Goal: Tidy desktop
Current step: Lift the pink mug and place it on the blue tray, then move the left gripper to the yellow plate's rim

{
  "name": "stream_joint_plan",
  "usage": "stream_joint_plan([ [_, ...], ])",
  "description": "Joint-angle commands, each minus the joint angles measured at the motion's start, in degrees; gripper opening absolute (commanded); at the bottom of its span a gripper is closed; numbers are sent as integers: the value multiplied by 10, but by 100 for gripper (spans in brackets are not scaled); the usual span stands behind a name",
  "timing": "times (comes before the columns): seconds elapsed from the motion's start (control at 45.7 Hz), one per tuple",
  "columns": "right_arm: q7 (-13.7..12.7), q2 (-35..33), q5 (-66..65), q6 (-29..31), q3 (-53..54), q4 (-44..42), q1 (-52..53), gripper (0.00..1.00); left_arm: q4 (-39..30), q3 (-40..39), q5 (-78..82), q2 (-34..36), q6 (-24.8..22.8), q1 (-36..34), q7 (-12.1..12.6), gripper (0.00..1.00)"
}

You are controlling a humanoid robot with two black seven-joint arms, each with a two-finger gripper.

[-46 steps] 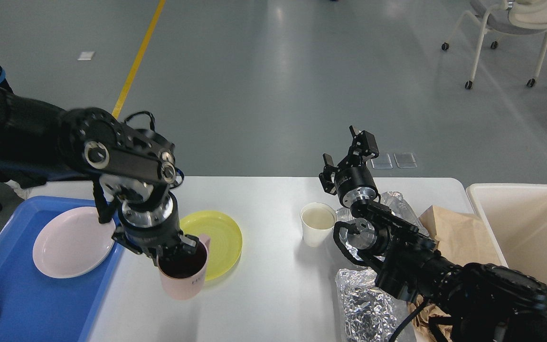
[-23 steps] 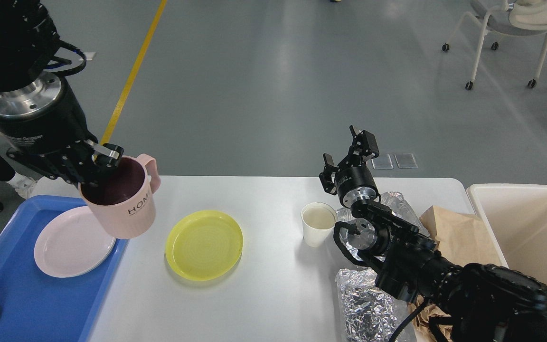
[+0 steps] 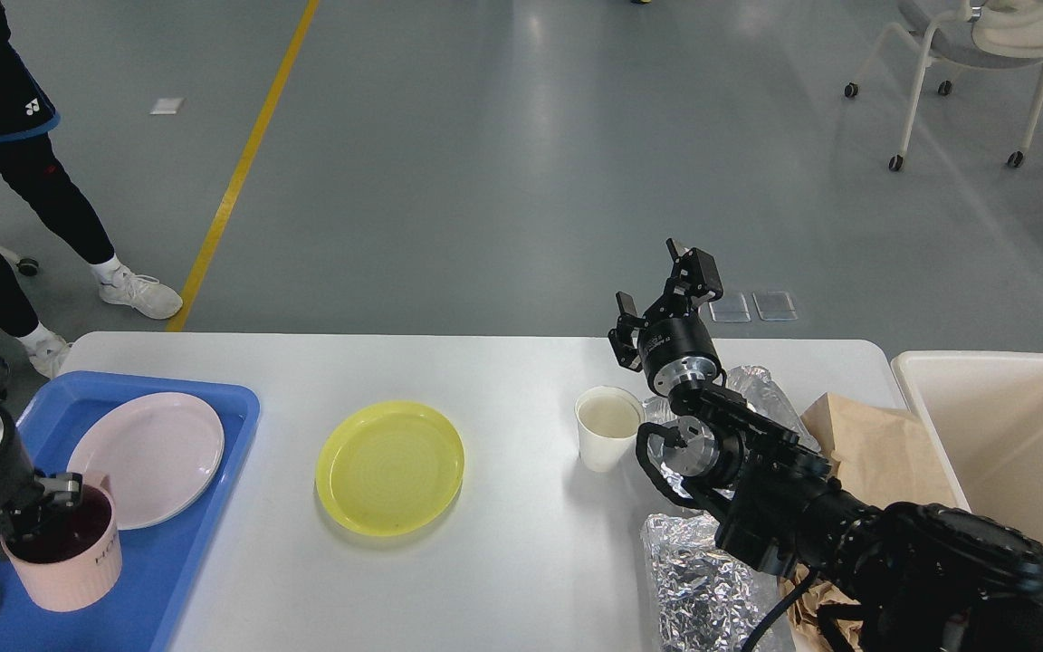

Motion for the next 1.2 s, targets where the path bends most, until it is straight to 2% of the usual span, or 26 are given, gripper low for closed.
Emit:
stream_joint_plan([
  [0.0, 0, 0, 0, 0, 0, 0, 0, 100, 0, -11, 2, -2, 60, 62, -1, 0],
  [0.153, 0, 0, 0, 0, 0, 0, 0, 100, 6, -16, 2, -5, 110, 94, -1, 0],
  [0.241, 0, 0, 0, 0, 0, 0, 0, 100, 23, -17, 0, -7, 122, 108, -3, 0],
  [0.328, 0, 0, 0, 0, 0, 0, 0, 100, 46, -23, -5, -16, 122, 128, -3, 7],
  [0.503, 0, 0, 0, 0, 0, 0, 0, 100, 79, -58, -9, -35, 124, 181, -5, 33],
  [0.59, 0, 0, 0, 0, 0, 0, 0, 100, 80, -59, -9, -35, 120, 185, -3, 63],
  [0.656, 0, 0, 0, 0, 0, 0, 0, 100, 79, -58, -8, -35, 113, 185, 0, 96],
  [0.678, 0, 0, 0, 0, 0, 0, 0, 100, 79, -58, -8, -36, 110, 184, 1, 99],
  [0.744, 0, 0, 0, 0, 0, 0, 0, 100, 79, -58, -8, -34, 98, 182, 2, 99],
  [0.853, 0, 0, 0, 0, 0, 0, 0, 100, 79, -58, -8, -27, 12, 152, 3, 99],
  [1.05, 0, 0, 0, 0, 0, 0, 0, 100, 79, -53, -8, 11, -193, 65, 3, 99],
  [1.181, 0, 0, 0, 0, 0, 0, 0, 100, 82, -52, -8, 21, -288, 0, 4, 99],
])
